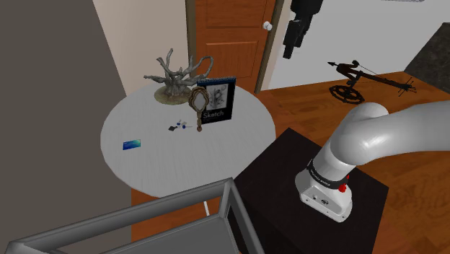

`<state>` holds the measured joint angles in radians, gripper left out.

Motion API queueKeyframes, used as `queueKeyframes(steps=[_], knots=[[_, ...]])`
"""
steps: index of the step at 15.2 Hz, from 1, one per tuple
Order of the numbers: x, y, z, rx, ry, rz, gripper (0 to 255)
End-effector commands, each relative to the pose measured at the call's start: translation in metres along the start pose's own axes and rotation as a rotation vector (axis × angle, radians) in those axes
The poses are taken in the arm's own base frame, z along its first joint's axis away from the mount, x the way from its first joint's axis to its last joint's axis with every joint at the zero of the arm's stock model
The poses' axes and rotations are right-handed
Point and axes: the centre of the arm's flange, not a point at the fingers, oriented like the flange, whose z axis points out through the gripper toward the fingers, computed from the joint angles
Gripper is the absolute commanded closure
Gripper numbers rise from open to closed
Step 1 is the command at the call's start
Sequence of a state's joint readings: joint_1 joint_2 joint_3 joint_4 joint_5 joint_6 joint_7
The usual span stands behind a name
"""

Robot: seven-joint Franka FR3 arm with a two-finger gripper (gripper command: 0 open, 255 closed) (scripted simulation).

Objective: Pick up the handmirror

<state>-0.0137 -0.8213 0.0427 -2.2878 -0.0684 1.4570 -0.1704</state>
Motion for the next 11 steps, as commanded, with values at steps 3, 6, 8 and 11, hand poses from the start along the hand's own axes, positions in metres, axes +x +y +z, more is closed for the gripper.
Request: queueKeyframes(steps=[3, 6, 8, 11], knots=[[0.024, 0.003, 0.013, -0.001, -0.009, -0.040, 0], [0.061, 0.006, 0.032, -0.002, -0.022, -0.101, 0], [0.085, 0.007, 0.045, -0.003, -0.031, -0.141, 0], [0.121, 0.007, 0.065, -0.005, -0.044, -0.201, 0]])
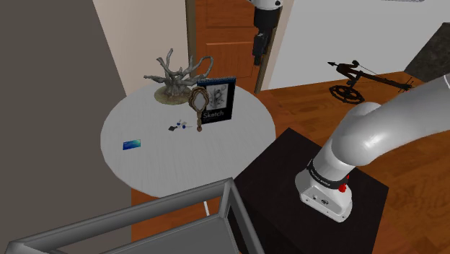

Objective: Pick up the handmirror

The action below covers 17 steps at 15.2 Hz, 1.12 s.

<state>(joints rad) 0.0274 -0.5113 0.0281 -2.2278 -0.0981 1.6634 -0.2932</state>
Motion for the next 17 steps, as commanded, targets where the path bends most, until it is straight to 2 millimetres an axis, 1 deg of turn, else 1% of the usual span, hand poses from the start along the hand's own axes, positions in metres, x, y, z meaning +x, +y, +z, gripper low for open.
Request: queueKeyframes(steps=[1, 9, 17], knots=[[0.026, 0.005, 0.013, -0.001, -0.008, -0.042, 0], [0.123, 0.009, 0.066, -0.005, -0.043, -0.203, 0], [0.217, -0.003, 0.121, -0.009, -0.079, -0.364, 0]])
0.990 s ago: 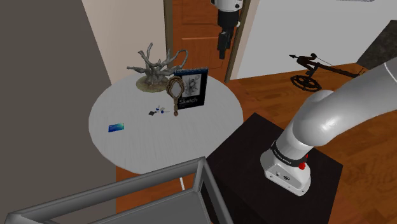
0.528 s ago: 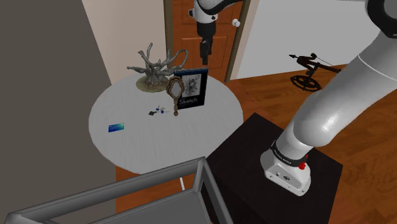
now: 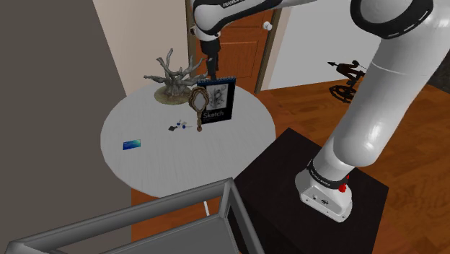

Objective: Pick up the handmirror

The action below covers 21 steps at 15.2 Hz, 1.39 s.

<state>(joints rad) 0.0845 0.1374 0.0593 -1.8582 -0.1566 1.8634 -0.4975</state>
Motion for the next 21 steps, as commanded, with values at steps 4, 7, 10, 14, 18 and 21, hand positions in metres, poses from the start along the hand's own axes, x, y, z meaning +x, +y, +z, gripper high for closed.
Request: queueKeyframes(steps=[4, 7, 10, 14, 18, 21], knots=[[0.062, 0.004, 0.033, -0.002, -0.022, -0.102, 0], [0.092, 0.005, 0.049, -0.003, -0.033, -0.151, 0], [0.095, 0.004, 0.064, -0.003, -0.033, -0.151, 0], [0.099, 0.003, 0.088, -0.003, -0.033, -0.151, 0], [0.099, 0.003, 0.088, -0.003, -0.033, -0.151, 255], [0.099, 0.003, 0.088, -0.003, -0.033, -0.151, 255]])
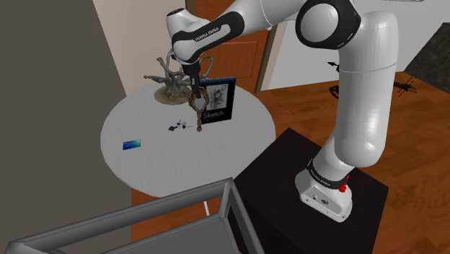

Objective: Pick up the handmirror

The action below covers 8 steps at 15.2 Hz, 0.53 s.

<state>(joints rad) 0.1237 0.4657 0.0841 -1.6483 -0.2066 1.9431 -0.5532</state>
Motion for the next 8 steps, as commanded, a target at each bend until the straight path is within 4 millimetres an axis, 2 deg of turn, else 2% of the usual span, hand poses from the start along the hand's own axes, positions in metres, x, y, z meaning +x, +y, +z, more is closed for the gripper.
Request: queueKeyframes(steps=[1, 5, 8], knots=[[0.000, 0.000, 0.001, 0.001, -0.001, 0.000, 255], [0.000, 0.000, 0.001, 0.001, -0.001, 0.000, 255], [-0.003, 0.000, -0.015, 0.001, -0.001, 0.000, 255]])
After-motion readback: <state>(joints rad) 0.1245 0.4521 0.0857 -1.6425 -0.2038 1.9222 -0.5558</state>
